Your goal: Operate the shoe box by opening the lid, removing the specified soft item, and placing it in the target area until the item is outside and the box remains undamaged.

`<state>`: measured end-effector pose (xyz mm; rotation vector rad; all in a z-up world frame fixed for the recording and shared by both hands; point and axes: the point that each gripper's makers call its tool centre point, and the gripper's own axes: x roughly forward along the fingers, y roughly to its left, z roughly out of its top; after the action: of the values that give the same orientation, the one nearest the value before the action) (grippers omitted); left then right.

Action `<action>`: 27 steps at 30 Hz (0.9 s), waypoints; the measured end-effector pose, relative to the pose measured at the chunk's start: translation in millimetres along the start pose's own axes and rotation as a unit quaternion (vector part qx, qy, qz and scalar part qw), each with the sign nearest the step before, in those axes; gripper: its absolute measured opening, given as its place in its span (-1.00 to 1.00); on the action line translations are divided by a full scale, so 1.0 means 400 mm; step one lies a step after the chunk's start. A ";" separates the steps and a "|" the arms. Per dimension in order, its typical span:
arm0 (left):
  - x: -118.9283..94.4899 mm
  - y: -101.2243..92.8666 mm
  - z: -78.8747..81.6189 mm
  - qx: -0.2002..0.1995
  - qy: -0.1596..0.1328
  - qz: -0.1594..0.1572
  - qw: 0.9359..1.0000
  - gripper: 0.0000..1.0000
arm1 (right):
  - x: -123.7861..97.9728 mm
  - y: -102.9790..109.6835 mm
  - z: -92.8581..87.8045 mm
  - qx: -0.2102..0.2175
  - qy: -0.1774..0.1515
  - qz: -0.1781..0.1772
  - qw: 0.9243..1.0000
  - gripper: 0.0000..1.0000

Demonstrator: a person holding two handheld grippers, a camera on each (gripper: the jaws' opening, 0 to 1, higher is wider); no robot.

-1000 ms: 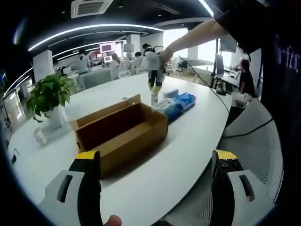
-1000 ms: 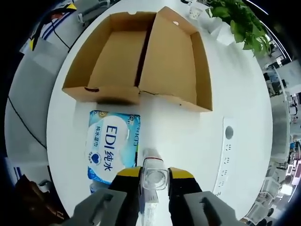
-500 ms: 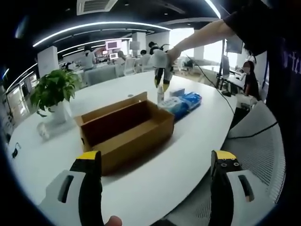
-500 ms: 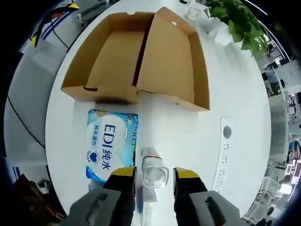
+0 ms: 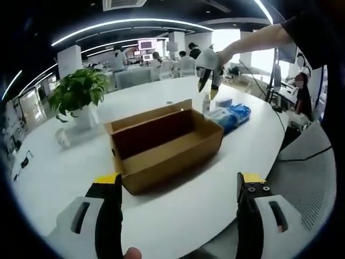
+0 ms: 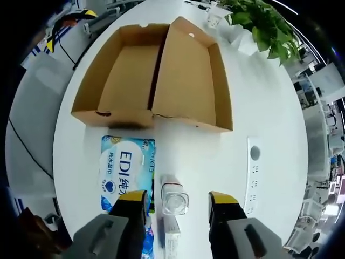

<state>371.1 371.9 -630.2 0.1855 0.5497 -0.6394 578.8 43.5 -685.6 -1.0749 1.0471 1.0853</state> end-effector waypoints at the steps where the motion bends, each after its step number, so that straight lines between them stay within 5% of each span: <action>1: 0.004 0.009 0.000 -0.004 0.000 0.005 1.000 0.66 | -0.002 -0.001 0.001 0.004 -0.003 -0.001 1.000 -0.01; 13: 0.036 0.083 -0.013 -0.035 0.016 0.048 0.998 0.42 | -0.026 -0.017 0.035 0.054 -0.047 -0.010 0.997 0.02; 27: 0.070 0.196 -0.028 -0.095 0.015 0.102 0.990 -0.03 | -0.030 -0.034 0.092 0.139 -0.110 -0.018 0.984 0.00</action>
<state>432.8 423.3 -654.8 0.0710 0.6084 -0.3833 594.2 76.0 -666.1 -0.7302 0.9634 0.9718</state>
